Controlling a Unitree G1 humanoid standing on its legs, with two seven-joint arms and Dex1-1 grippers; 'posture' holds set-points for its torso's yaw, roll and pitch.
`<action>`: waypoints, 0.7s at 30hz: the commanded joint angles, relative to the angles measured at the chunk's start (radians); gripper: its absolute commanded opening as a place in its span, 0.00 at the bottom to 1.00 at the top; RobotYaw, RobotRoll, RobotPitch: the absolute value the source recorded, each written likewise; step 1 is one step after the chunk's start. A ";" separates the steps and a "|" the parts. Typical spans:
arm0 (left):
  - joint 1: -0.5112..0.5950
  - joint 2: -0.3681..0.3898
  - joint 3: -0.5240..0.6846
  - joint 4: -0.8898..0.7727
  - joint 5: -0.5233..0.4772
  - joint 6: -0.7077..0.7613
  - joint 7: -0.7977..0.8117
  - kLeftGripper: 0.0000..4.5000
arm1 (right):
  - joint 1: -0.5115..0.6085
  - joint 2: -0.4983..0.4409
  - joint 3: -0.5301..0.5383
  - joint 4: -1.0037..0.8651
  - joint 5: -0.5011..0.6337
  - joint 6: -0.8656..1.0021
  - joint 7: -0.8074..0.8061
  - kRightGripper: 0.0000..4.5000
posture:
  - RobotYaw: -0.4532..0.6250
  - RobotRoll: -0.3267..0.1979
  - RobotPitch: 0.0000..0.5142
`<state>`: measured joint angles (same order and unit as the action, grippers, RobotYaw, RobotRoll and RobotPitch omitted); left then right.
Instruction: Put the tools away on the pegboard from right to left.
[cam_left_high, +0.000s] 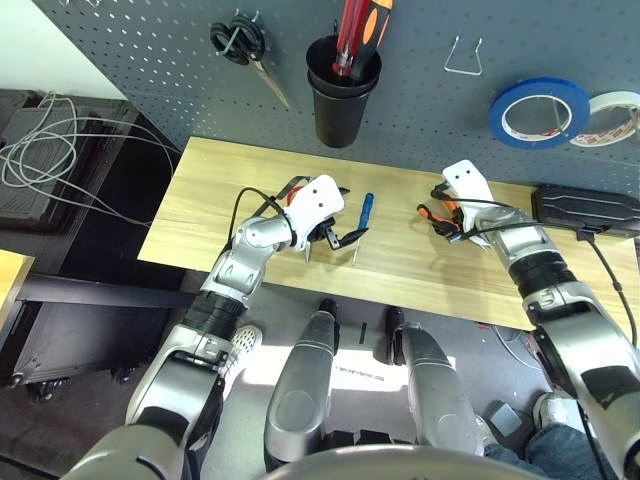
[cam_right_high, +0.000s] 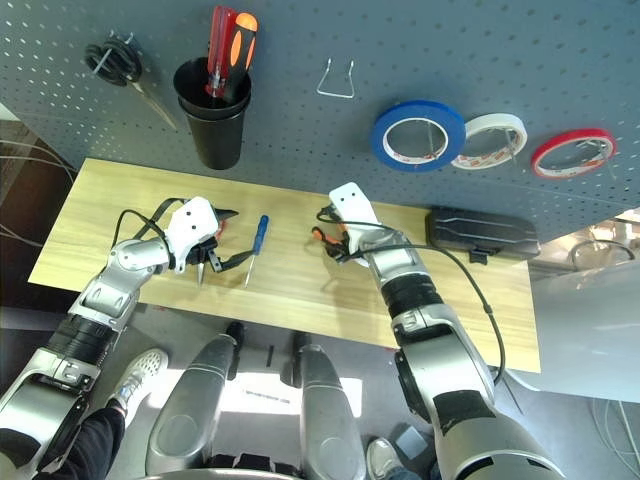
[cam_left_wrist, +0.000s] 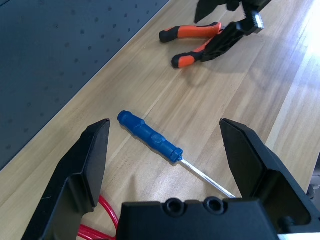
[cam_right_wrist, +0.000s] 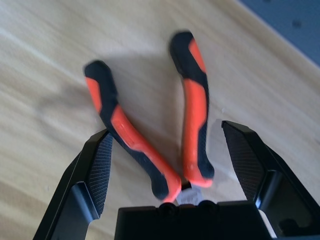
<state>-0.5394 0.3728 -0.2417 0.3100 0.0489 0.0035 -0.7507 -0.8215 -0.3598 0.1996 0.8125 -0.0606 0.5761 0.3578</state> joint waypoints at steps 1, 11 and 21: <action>0.020 -0.001 -0.013 -0.005 0.010 0.015 -0.005 1.00 | 0.027 0.017 0.009 0.088 -0.030 0.000 0.003 0.86 | 0.59 0.62 0.77; 0.031 0.037 -0.058 -0.062 0.036 0.184 -0.054 1.00 | 0.053 -0.006 0.009 0.014 -0.050 0.064 0.053 0.60 | 0.58 0.62 0.76; 0.037 0.030 -0.026 -0.087 0.001 0.095 -0.056 1.00 | 0.210 -0.084 -0.029 -0.489 0.009 0.274 0.148 0.56 | 0.57 0.62 0.75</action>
<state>-0.5318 0.4003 -0.2645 0.2355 0.0560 0.1153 -0.7949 -0.6371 -0.4369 0.1788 0.4099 -0.0715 0.8039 0.4833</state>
